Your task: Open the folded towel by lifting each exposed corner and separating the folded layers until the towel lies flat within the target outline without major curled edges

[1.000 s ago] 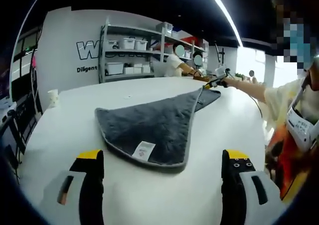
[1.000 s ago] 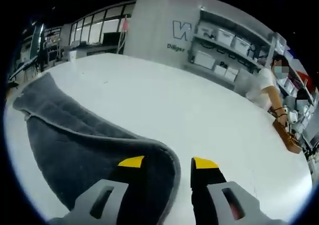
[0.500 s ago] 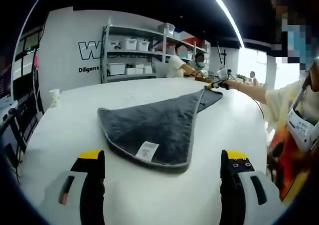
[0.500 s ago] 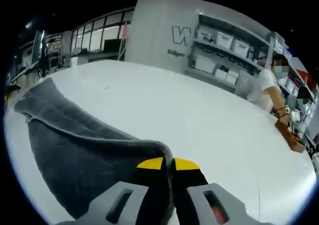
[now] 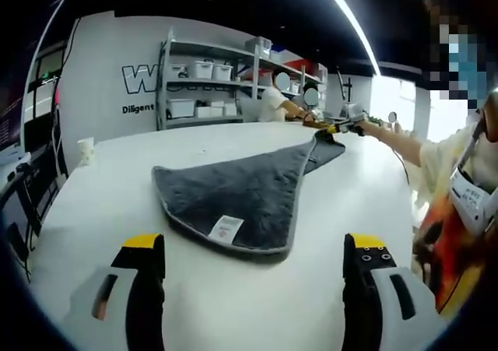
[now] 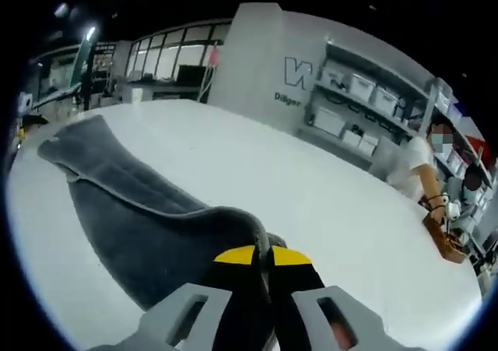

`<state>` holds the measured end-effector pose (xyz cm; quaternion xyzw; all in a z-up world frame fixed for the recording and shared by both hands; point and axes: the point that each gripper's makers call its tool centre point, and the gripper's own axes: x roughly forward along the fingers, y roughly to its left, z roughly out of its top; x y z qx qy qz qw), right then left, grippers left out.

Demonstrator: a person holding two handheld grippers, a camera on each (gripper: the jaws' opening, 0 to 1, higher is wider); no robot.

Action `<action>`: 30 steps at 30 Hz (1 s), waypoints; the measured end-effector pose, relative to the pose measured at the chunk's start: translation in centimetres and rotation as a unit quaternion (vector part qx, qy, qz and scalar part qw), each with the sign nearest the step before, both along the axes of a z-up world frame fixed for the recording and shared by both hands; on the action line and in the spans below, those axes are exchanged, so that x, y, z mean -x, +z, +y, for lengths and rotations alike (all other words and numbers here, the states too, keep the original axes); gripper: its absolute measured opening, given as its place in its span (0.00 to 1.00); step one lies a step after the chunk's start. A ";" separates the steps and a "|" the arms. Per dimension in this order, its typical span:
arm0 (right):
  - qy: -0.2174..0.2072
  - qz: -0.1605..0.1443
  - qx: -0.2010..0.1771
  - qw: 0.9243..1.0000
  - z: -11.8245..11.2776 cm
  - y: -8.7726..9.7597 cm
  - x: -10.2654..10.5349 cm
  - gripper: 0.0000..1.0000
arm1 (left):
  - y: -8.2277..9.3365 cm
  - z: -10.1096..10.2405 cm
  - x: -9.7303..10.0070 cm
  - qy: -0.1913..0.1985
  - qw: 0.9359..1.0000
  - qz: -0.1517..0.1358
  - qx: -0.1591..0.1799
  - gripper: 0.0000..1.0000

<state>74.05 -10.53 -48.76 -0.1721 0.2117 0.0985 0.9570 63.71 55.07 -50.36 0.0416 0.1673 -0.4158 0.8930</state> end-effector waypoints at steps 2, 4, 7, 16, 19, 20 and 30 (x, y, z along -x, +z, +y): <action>0.003 -0.006 0.001 1.000 0.2 0.5 0.9 0.00 | 0.0 0.1 0.0 0.000 1.000 -0.001 0.001 0.93; -0.002 -0.008 0.002 1.000 0.2 0.8 1.6 0.00 | 0.1 0.2 -0.1 -0.001 1.000 -0.001 0.003 0.93; 0.006 -0.024 0.009 1.000 0.6 1.4 3.1 0.00 | 0.1 0.2 0.0 -0.003 1.000 0.001 0.009 0.93; -0.013 -0.060 -0.018 0.998 0.2 1.7 6.6 0.00 | 0.9 0.2 -0.3 -0.011 1.000 -0.001 0.020 0.93; -0.016 -0.060 -0.021 0.998 0.0 1.2 7.8 0.00 | 0.9 0.1 -0.4 -0.013 1.000 -0.001 0.018 0.93; -0.017 -0.065 -0.029 0.997 0.2 1.2 8.2 0.00 | 0.8 0.0 -0.3 -0.016 1.000 -0.001 0.014 0.93; 0.029 -0.011 -0.009 0.999 2.3 -2.3 12.3 0.00 | 0.2 0.1 0.0 -0.019 1.000 0.008 0.002 0.93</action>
